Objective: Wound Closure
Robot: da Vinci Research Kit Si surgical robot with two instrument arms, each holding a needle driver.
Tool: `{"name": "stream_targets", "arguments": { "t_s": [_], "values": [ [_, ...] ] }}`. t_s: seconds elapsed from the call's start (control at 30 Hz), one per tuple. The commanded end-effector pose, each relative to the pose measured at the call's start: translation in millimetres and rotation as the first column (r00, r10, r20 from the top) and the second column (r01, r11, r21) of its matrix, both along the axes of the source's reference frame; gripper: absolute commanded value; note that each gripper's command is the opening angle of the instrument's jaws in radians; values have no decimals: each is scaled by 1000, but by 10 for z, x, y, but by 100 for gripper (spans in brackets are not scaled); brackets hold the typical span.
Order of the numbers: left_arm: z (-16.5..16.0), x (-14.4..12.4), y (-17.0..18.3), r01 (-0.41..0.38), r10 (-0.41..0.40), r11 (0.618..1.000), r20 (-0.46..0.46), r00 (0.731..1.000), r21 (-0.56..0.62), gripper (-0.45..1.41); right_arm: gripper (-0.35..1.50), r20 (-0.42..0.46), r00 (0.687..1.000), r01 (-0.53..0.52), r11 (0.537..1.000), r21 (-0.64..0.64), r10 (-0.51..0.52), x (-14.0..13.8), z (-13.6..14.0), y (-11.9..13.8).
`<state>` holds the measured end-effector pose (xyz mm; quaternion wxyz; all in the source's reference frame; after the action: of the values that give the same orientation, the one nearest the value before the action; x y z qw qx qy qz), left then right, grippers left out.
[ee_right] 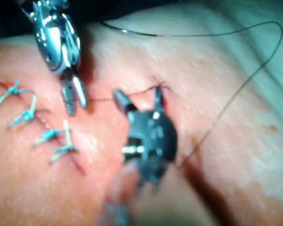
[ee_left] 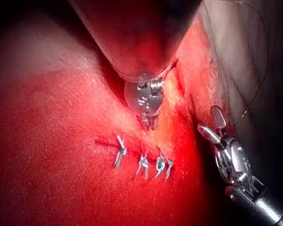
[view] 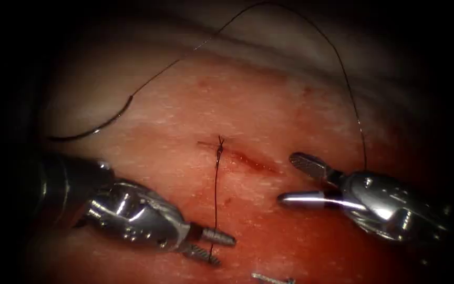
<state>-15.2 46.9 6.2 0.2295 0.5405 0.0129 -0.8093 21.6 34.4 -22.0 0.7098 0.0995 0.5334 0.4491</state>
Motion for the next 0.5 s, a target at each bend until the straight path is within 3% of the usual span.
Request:
{"name": "stream_targets", "arguments": {
  "t_s": [0.03, 0.1, 0.33, 0.5],
  "values": [
    [5, -4, -5, 8, -8, 1000, 21, 1000, 0, -35, 130, -2, 1000, 0, 1000, -2, 0, 10, 6, -2],
    [7, -4, -2, 36, -36, 999, 67, 997, -2, -35, 123, -5, 1000, 7, 1000, -9, -7, 12, 8, -3],
    [3, 10, 28, 84, -83, 996, 52, 995, -9, -35, 126, -22, 992, 117, 986, -122, -120, 28, 26, -2],
    [-7, 26, 51, 118, -117, 993, 36, 992, -13, -35, 136, -4, 981, 187, 953, -239, -193, 65, 42, -2]
  ]
}}
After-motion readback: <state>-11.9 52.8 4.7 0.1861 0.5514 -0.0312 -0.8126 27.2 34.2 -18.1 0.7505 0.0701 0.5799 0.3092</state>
